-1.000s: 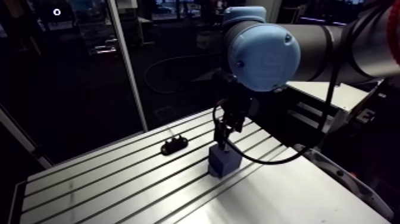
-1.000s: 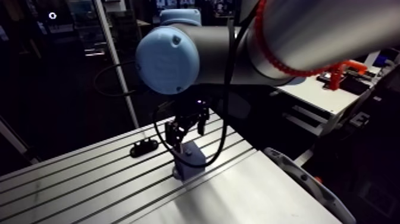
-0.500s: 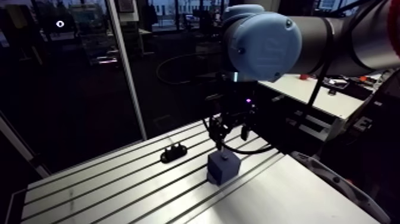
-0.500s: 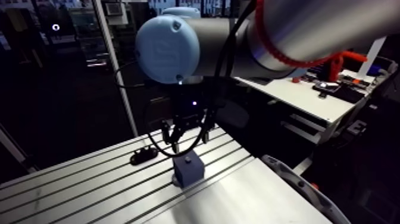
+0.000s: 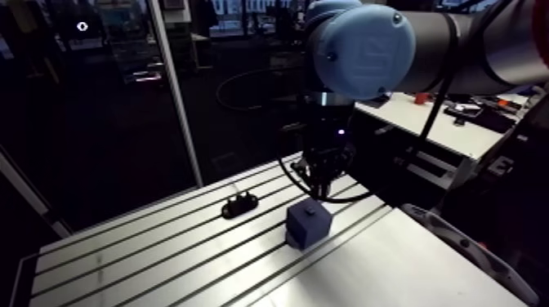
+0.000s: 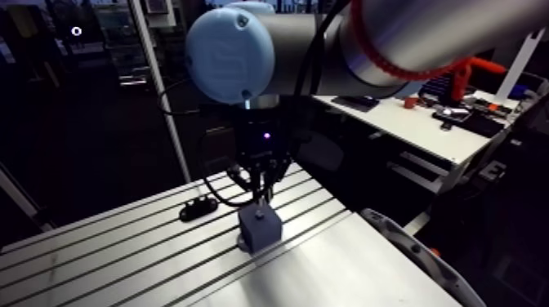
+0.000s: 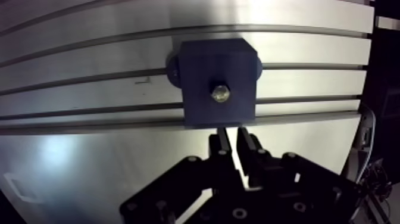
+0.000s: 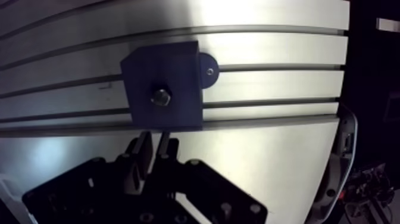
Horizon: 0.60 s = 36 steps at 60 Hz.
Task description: Pick up the M10 bolt and insert it into the hex recess until seated.
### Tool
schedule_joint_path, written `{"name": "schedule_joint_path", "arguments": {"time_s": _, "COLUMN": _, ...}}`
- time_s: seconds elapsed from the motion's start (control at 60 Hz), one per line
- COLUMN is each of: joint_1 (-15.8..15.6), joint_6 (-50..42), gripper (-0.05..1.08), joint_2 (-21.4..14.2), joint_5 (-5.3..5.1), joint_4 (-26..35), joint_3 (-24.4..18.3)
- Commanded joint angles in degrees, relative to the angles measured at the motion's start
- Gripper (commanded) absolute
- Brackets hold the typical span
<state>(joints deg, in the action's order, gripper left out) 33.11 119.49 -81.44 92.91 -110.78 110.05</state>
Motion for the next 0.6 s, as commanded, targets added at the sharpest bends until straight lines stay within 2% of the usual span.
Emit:
{"name": "schedule_joint_path", "arguments": {"time_s": 0.017, "joint_1": -0.55, "joint_6": 0.09, "gripper": 1.05, "joint_2": 0.52, "joint_5": 0.03, "joint_4": 2.09, "joint_3": 0.11}}
{"name": "schedule_joint_path", "arguments": {"time_s": 0.233, "joint_1": -1.02, "joint_6": 0.96, "gripper": 1.06, "joint_2": 0.7, "joint_5": -0.04, "joint_4": 0.6, "joint_3": 1.39}}
{"name": "schedule_joint_path", "arguments": {"time_s": 0.383, "joint_1": -1.02, "joint_6": 2.73, "gripper": 1.07, "joint_2": 1.75, "joint_5": 0.03, "joint_4": -5.71, "joint_3": 2.99}}
{"name": "schedule_joint_path", "arguments": {"time_s": 0.6, "joint_1": -1.02, "joint_6": 2.99, "gripper": 1.07, "joint_2": 2.97, "joint_5": 0.03, "joint_4": -7.19, "joint_3": 3.03}}
